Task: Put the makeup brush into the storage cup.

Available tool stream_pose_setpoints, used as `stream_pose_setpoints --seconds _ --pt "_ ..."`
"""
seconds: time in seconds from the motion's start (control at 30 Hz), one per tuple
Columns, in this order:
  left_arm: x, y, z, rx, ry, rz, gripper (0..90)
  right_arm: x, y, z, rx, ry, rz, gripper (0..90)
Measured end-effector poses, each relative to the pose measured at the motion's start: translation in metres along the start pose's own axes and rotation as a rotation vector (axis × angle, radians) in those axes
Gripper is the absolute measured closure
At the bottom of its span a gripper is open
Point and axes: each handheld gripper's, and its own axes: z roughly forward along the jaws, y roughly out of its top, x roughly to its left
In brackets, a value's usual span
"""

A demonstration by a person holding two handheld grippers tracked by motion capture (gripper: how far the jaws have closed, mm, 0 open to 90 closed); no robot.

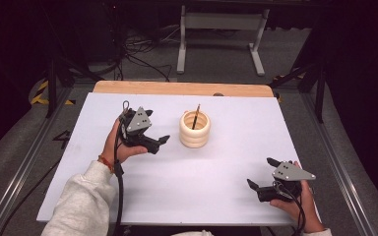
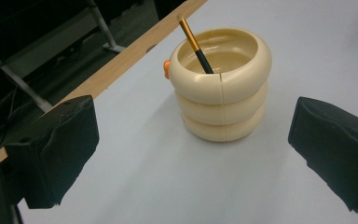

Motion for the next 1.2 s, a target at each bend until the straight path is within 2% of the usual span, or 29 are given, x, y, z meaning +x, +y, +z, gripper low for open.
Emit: stream_pose_setpoints --seconds 0.1,0.2,0.33,0.53,0.77,0.8,0.9,1.0,1.1,1.2 --pt "0.0 -0.003 -0.004 0.003 -0.001 0.005 2.6 0.001 0.0 0.0 -0.001 0.001 -0.003 3.6" --pt "0.0 -0.006 -0.008 0.02 0.006 0.027 2.6 0.0 0.0 0.0 0.001 -0.001 -0.005 3.6" --pt "0.0 -0.01 -0.011 0.02 0.01 0.024 2.6 0.0 0.0 0.0 -0.003 -0.007 0.0 3.6" --pt "-0.005 -0.017 -0.02 0.035 0.015 0.043 2.6 0.001 0.001 -0.002 -0.011 -0.01 0.0 3.6" --pt "-0.007 -0.023 -0.03 0.032 0.018 0.032 2.6 0.0 0.0 -0.001 -0.008 -0.012 0.0 3.6" --pt "-0.008 -0.024 -0.032 0.038 0.02 0.044 2.6 0.0 0.0 -0.001 -0.008 -0.012 0.0 3.6" --pt "-0.01 -0.027 -0.035 0.047 0.018 0.049 2.6 0.0 0.0 -0.001 -0.009 -0.01 0.002 3.6" --pt "-0.012 -0.031 -0.039 0.057 0.033 0.06 2.6 0.0 0.0 -0.001 -0.007 -0.007 -0.002 3.6" --pt "-0.012 -0.033 -0.043 0.05 0.035 0.051 2.6 0.001 0.0 0.0 -0.002 -0.005 -0.005 3.6" --pt "-0.013 -0.036 -0.046 0.068 0.045 0.06 2.7 0.001 0.001 0.001 -0.001 -0.004 -0.006 3.6"
